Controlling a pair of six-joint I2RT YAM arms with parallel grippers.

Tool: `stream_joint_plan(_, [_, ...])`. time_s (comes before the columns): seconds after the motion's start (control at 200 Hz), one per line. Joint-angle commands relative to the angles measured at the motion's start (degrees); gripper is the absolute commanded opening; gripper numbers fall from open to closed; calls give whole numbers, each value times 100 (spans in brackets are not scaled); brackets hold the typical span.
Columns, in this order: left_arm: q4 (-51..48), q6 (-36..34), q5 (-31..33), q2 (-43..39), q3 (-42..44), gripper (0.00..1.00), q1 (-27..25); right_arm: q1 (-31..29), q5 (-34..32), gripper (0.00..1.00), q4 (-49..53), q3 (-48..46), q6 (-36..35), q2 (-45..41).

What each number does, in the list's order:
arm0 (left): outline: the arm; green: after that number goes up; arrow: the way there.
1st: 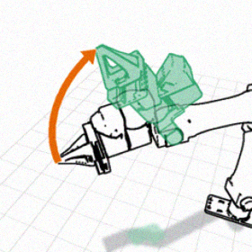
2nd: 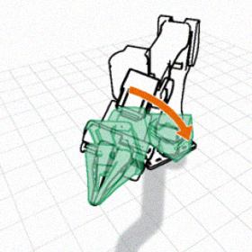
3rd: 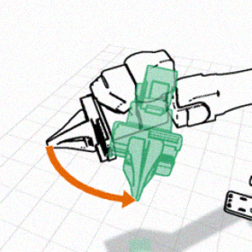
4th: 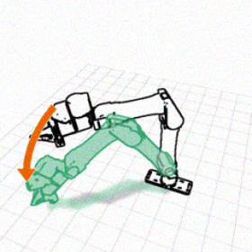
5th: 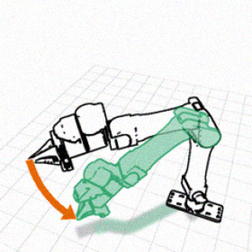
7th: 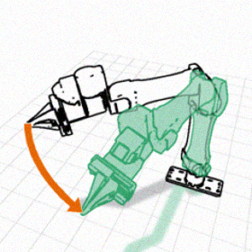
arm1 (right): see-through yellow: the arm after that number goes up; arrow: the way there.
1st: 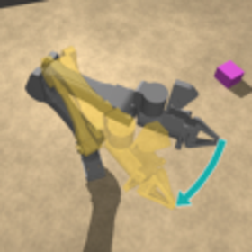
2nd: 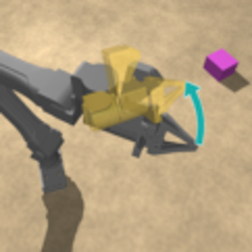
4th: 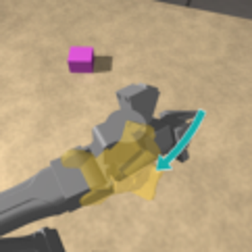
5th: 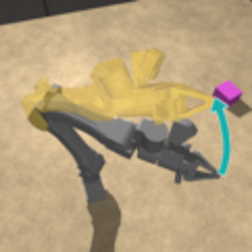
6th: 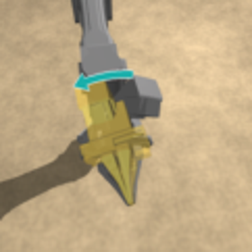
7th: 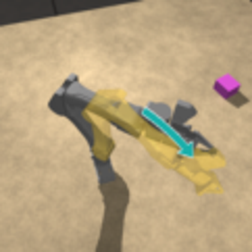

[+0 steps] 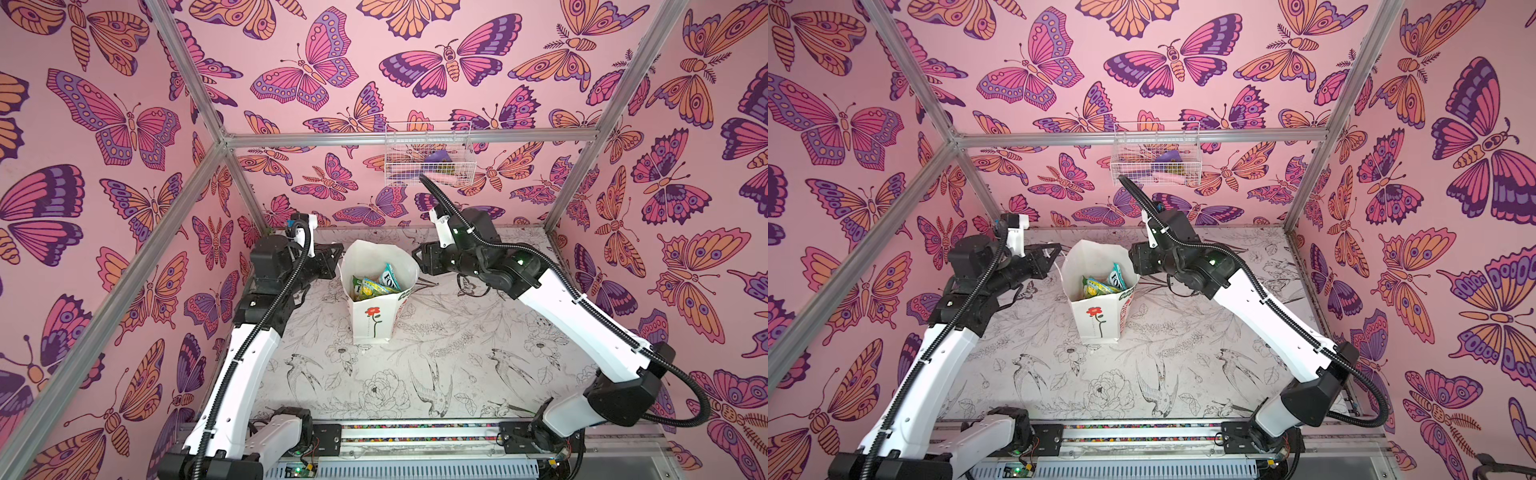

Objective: Place the snacks into the paper bag
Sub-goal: 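Raise the open right gripper up and away from the bag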

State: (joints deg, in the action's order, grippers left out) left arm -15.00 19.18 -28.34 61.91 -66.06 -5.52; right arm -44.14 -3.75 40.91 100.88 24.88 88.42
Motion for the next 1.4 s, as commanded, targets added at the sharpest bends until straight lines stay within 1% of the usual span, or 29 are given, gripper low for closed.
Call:
stream_joint_plan(0.0, [396,16,-97,-171,-12,0,44,118,444,61,-204,-129,258,-55])
stream_joint_plan(0.195, [411,41,-135,-144,-12,0,43,280,977,60,-780,-458,584,-43])
stream_joint_plan(0.27, [415,53,-160,-135,-11,0,43,322,1160,56,-949,-515,689,13])
stream_joint_plan(0.381, [420,52,-227,-118,-20,0,40,322,1283,42,-1256,-616,780,37])
stream_joint_plan(0.516, [421,36,-442,-18,-81,0,-1,328,1306,22,-1490,-641,800,48])
stream_joint_plan(0.546, [419,41,-455,-4,-90,0,-14,331,1296,17,-1504,-625,784,56])
stream_joint_plan(0.586, [420,51,-462,18,-95,0,-26,329,1305,5,-1515,-599,758,56])
stream_joint_plan(0.616, [424,59,-458,29,-104,0,-29,336,1306,0,-1515,-572,740,56])
stream_joint_plan(1.087, [464,227,-277,240,-498,0,-238,446,1065,0,-1507,-466,503,-363])
stream_joint_plan(1.397, [470,222,62,477,-757,0,-645,719,1079,0,-1524,-682,474,-696])
